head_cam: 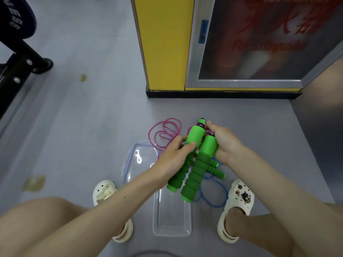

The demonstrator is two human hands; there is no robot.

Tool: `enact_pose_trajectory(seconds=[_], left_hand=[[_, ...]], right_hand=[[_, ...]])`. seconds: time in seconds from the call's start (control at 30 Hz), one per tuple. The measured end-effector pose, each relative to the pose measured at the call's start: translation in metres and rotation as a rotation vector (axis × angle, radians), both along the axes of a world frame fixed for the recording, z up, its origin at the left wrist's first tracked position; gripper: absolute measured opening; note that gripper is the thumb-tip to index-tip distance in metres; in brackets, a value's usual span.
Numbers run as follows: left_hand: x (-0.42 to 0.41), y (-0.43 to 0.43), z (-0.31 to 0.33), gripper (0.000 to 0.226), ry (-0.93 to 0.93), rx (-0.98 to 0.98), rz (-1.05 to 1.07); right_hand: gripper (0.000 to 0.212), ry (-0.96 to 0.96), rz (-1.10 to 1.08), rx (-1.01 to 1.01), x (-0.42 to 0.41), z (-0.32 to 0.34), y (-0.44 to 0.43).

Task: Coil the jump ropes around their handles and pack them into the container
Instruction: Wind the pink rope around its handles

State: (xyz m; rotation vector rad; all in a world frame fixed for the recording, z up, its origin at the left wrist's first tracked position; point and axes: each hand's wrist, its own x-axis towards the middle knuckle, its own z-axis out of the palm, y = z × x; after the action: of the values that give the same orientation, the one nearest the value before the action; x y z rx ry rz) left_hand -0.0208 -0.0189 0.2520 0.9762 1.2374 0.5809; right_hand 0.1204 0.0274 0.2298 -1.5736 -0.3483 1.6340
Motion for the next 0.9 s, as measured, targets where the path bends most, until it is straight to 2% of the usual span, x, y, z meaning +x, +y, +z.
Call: enact_pose_trajectory(seconds=[0.17, 0.27, 0.4, 0.63, 0.73, 0.83, 0.9], left_hand=[[0.001, -0.002, -0.007, 0.025, 0.0, -0.008, 0.013], [-0.002, 0.001, -0.008, 0.022, -0.013, -0.043, 0.034], [-0.008, 0.005, -0.006, 0.023, -0.17, -0.119, 0.099], [-0.007, 0.002, -0.012, 0.027, -0.152, -0.118, -0.013], [-0.008, 0.005, -0.013, 0.03, -0.196, -0.137, 0.001], [-0.008, 0.005, -0.015, 0.03, -0.216, -0.115, -0.032], [-0.007, 0.004, -0.015, 0.025, -0.194, -0.095, -0.036]], right_hand=[[0.021, -0.006, -0.04, 0.015, -0.003, 0.002, 0.002], [0.026, 0.01, -0.011, 0.032, -0.005, 0.003, 0.0], [0.013, 0.054, 0.034, 0.043, -0.006, 0.005, -0.002], [0.013, 0.046, 0.007, 0.034, -0.006, 0.004, -0.001], [0.014, 0.109, -0.034, -0.005, -0.001, 0.004, 0.001], [0.026, 0.229, -0.079, -0.073, 0.004, 0.003, 0.005], [0.024, 0.251, -0.094, -0.109, 0.006, 0.002, 0.006]])
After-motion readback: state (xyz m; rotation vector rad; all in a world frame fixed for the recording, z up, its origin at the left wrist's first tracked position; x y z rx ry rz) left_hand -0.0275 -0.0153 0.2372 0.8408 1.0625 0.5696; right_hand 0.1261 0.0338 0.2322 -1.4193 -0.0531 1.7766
